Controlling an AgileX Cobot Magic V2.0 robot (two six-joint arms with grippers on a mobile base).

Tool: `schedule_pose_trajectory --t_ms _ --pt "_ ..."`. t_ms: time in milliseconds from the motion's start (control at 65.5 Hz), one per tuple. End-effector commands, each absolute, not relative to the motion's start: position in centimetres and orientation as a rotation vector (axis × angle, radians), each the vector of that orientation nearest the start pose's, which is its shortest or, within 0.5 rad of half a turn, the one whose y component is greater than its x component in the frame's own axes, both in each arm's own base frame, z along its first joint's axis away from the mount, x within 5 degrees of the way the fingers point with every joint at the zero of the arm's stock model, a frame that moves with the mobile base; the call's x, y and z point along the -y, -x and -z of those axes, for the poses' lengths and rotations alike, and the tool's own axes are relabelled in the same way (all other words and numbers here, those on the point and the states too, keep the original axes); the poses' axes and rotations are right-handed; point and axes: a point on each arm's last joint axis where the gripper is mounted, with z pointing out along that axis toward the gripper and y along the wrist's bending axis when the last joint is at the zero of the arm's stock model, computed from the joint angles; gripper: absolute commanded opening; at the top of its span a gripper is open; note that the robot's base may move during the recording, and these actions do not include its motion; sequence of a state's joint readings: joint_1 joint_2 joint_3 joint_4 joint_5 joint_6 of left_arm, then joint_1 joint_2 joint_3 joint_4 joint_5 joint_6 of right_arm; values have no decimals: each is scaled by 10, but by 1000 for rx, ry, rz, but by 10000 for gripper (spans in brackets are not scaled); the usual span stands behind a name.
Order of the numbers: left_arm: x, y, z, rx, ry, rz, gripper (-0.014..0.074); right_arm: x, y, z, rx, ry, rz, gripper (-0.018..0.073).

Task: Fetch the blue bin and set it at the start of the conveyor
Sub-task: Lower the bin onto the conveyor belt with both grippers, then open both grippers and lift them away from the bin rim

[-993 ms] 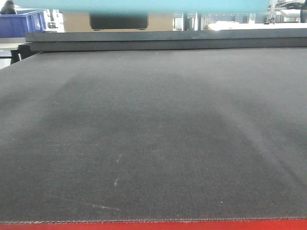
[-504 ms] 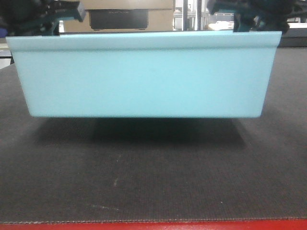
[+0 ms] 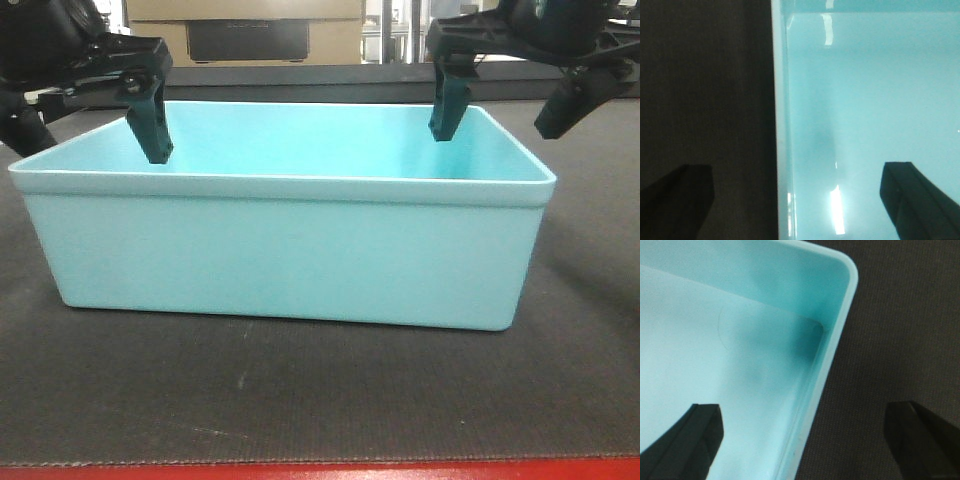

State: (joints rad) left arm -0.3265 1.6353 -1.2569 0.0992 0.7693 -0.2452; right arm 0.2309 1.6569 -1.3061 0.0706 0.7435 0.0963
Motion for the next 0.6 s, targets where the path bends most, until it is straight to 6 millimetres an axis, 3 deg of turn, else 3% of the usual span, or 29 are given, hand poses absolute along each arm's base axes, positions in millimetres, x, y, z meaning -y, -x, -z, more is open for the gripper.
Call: schedule_pose_trajectory --t_ms 0,153,275,397,535,581 --pt "103 -327 -287 -2611 -174 83 556 -84 -342 -297 -2528 142 -192 540" --pt "96 -313 -316 -2548 -183 57 496 -77 -329 -323 -2451 131 -197 461" --pt "84 -299 -337 -2501 -180 11 417 -65 -318 -341 -2416 96 -190 340" --pt "66 -285 -352 -2468 -147 -49 208 -49 -306 -353 -2413 51 -164 183" --pt "43 -270 -350 -2470 -77 -84 -89 -32 -292 -353 -2413 32 -77 -15" --pt "36 -265 -347 -2471 -50 -94 -110 -29 -286 -350 -2418 42 -47 -83"
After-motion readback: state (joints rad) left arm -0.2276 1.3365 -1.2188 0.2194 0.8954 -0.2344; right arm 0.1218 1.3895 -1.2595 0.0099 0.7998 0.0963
